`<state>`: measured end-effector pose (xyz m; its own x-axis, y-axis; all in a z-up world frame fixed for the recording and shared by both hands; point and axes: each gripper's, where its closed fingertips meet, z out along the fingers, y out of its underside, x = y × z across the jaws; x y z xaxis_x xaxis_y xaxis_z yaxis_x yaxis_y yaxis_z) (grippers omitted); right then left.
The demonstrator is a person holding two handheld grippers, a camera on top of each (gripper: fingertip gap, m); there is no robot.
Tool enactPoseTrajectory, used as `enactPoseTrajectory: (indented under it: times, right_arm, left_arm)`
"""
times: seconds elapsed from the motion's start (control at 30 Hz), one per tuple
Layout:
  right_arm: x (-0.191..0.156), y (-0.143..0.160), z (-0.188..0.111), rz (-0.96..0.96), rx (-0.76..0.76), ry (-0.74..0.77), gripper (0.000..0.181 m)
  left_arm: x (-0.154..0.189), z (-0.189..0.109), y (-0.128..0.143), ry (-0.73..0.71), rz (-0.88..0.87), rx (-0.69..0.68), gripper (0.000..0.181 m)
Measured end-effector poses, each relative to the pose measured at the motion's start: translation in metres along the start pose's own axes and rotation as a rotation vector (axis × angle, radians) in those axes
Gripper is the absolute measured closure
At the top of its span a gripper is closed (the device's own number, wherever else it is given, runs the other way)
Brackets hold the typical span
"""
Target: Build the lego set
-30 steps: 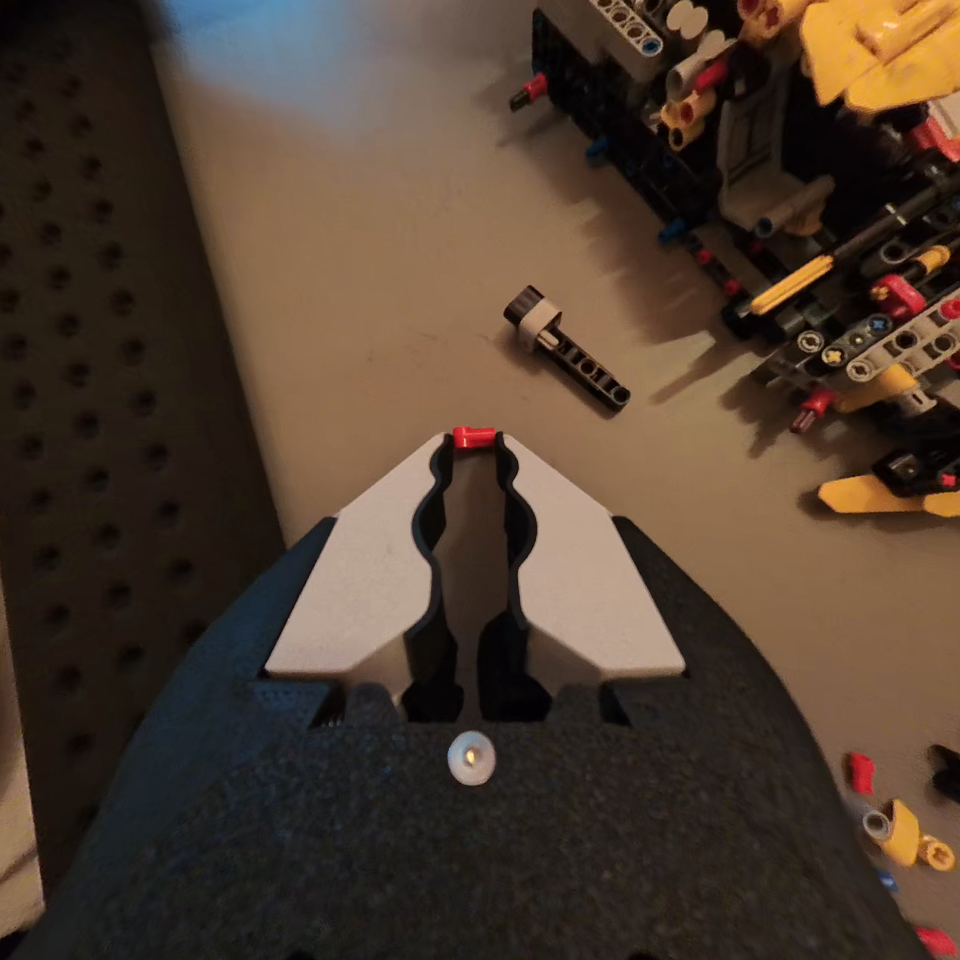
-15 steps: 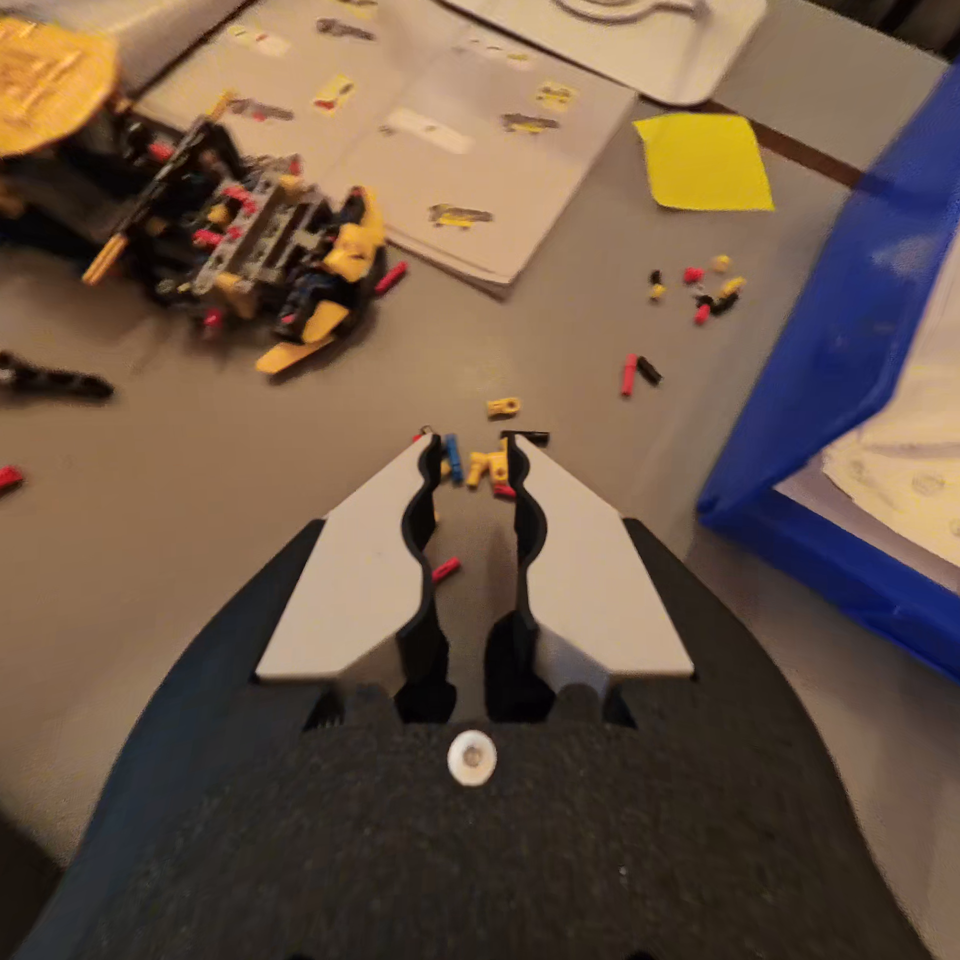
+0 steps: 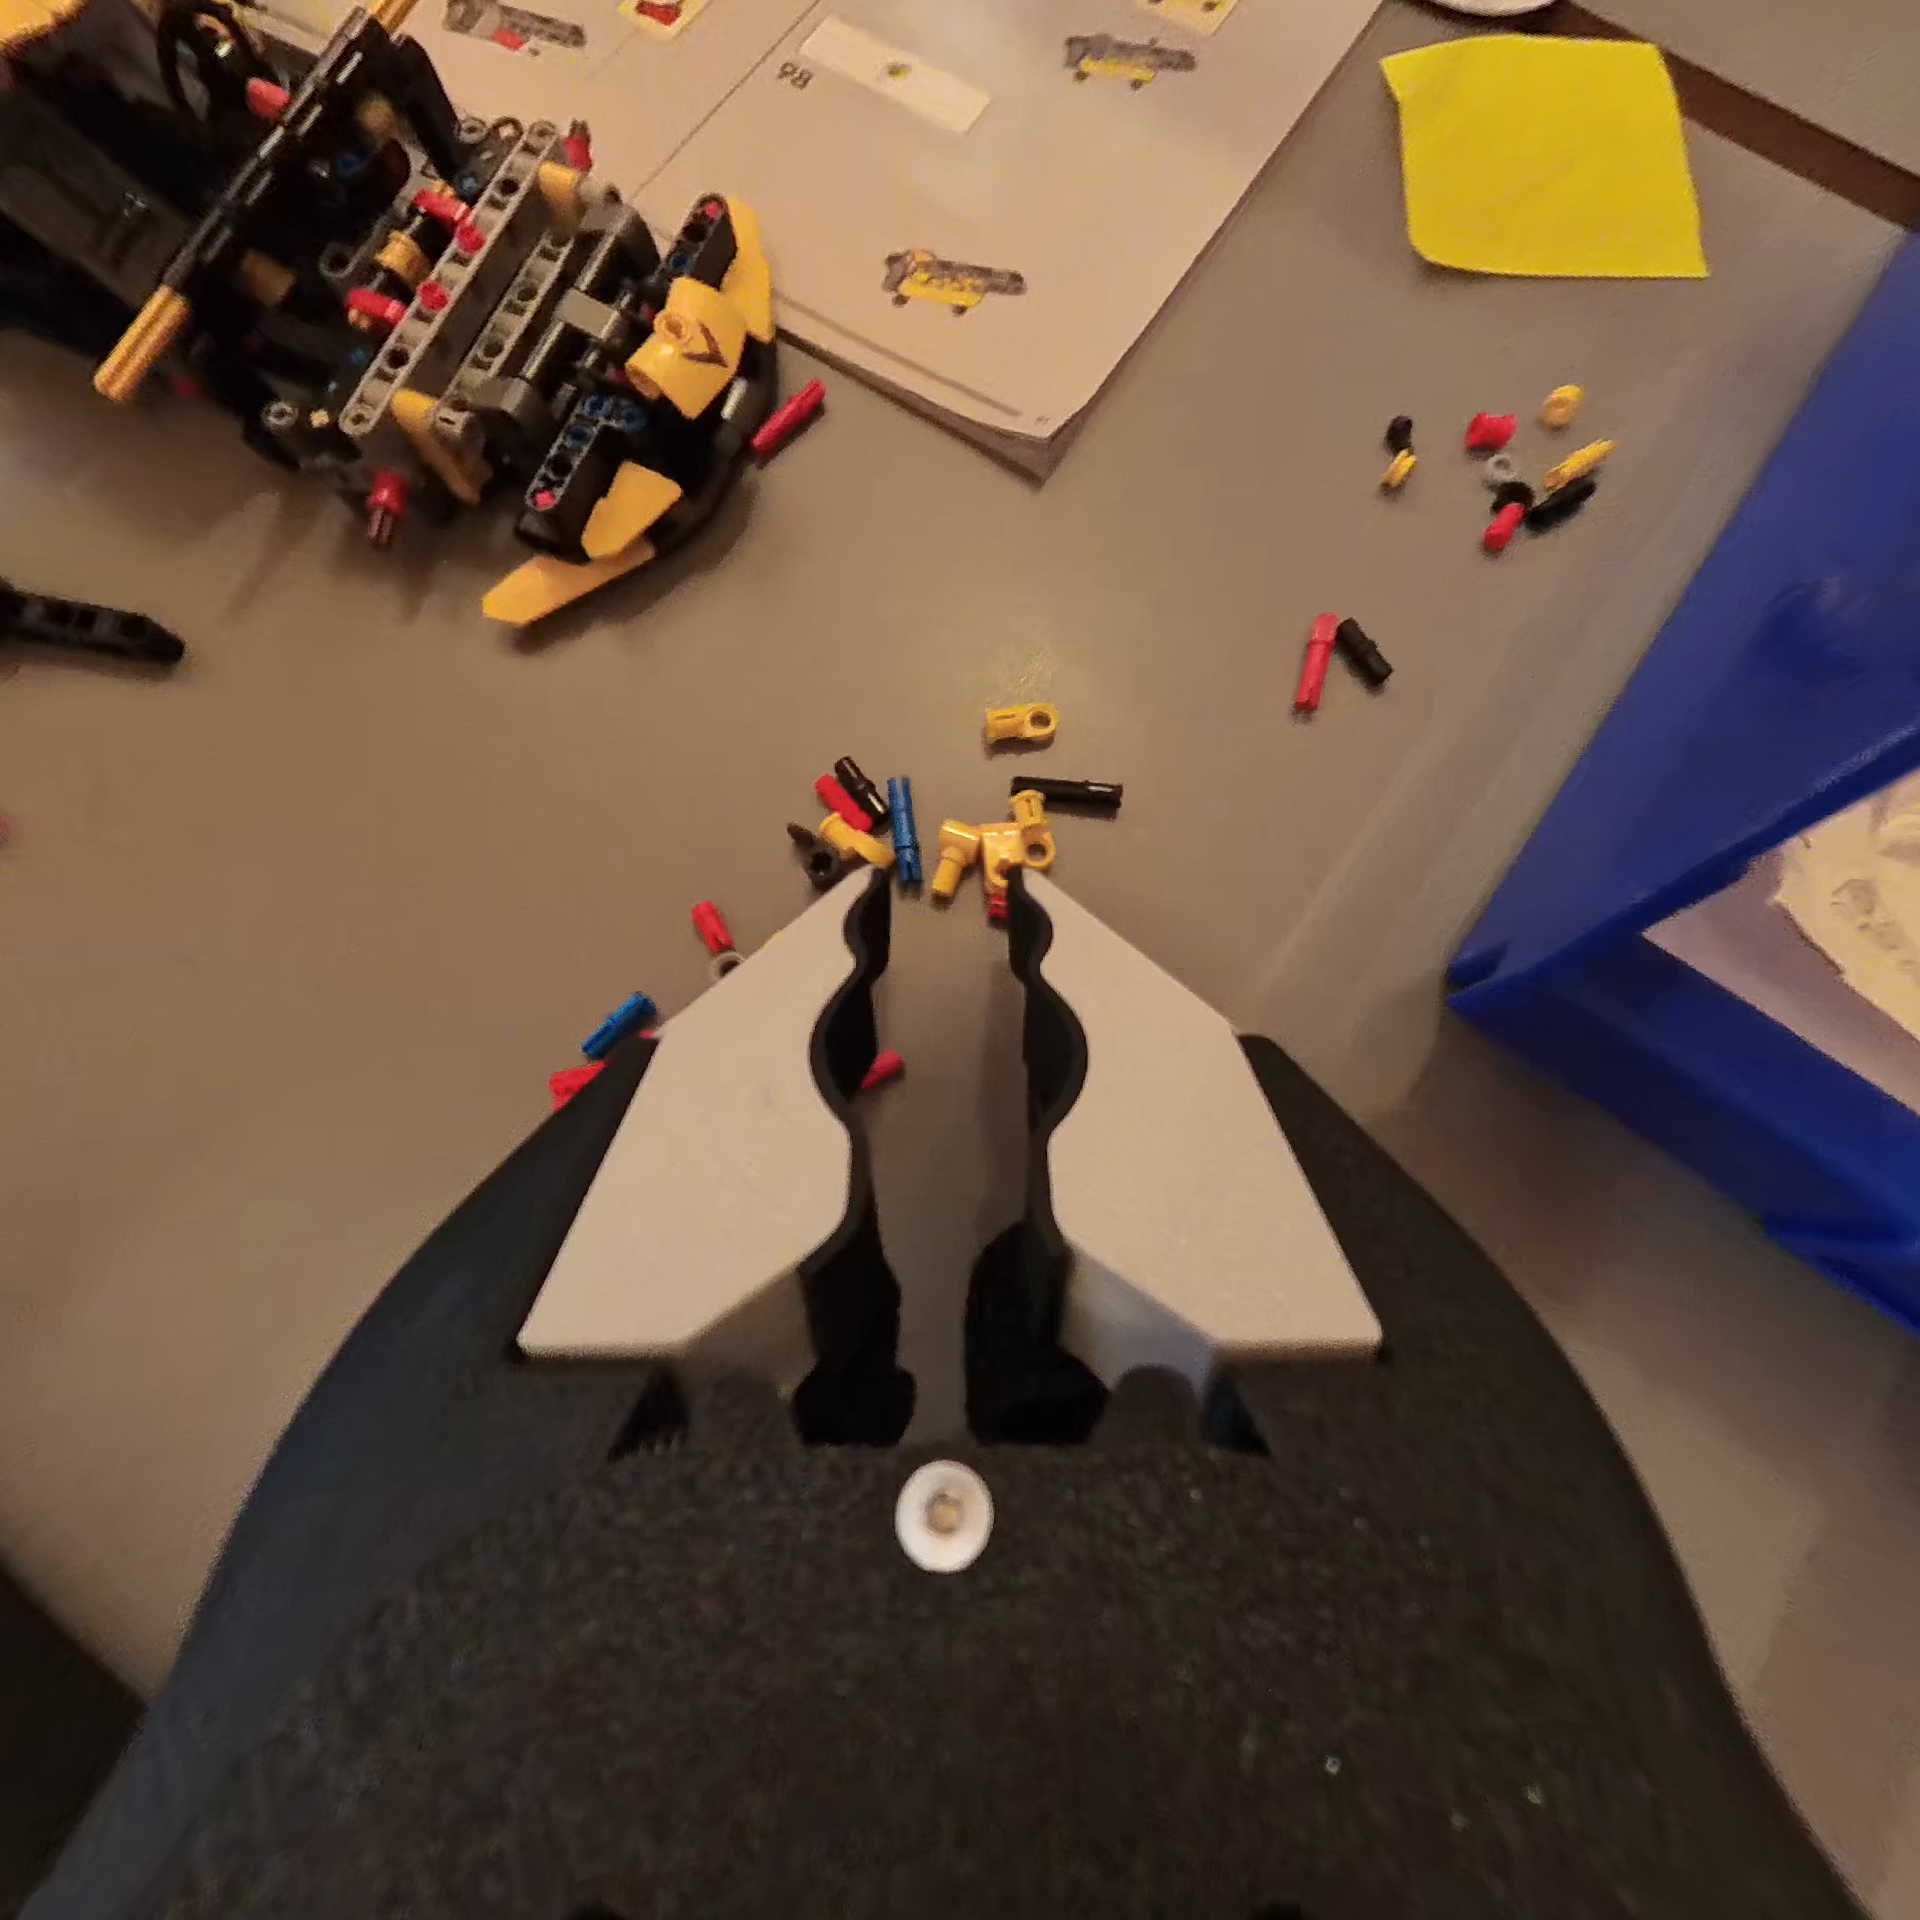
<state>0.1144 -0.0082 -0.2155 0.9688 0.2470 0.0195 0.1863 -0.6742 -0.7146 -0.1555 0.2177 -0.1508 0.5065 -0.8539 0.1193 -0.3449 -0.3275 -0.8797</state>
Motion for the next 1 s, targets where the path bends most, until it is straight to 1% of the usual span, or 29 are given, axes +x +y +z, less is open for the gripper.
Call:
enactPoseTrajectory:
  times: [0.1, 0.2, 0.3, 0.4, 0.53, 0.67, 0.87, 0.93, 1.0]
  right_arm:
    - [-0.009, -0.010, 0.007, -0.018, 0.021, -0.044, 0.162]
    - [-0.013, -0.013, 0.020, -0.092, -0.040, -0.047, 0.167]
    - [-0.015, -0.015, 0.028, -0.127, -0.087, -0.072, 0.170]
    - [-0.020, -0.015, 0.029, -0.128, -0.112, -0.116, 0.170]
    - [-0.017, -0.010, 0.028, -0.136, -0.138, -0.116, 0.171]
    - [-0.016, -0.006, 0.031, -0.126, -0.158, -0.136, 0.176]
    - [-0.016, -0.006, 0.030, -0.150, -0.178, -0.124, 0.177]
    - [-0.019, -0.015, 0.026, -0.153, -0.141, -0.117, 0.177]
    - [-0.040, -0.034, 0.013, -0.163, -0.061, -0.166, 0.178]
  left_arm:
    - [0.002, -0.001, -0.003, 0.021, -0.024, 0.020, 0.156]
    - [0.006, -0.001, -0.004, 0.056, -0.045, 0.032, 0.153]
    - [0.006, -0.001, -0.005, 0.058, -0.054, 0.039, 0.152]
    - [0.005, -0.001, -0.004, 0.058, -0.053, 0.030, 0.152]
    - [0.004, -0.001, -0.003, 0.050, -0.052, 0.025, 0.152]
    - [0.005, -0.001, -0.003, 0.052, -0.050, 0.024, 0.152]
    - [0.003, -0.001, -0.003, 0.048, -0.051, 0.026, 0.152]
    - [0.003, -0.001, -0.003, 0.046, -0.051, 0.026, 0.152]
    - [0.002, -0.001, -0.003, 0.040, -0.050, 0.024, 0.152]
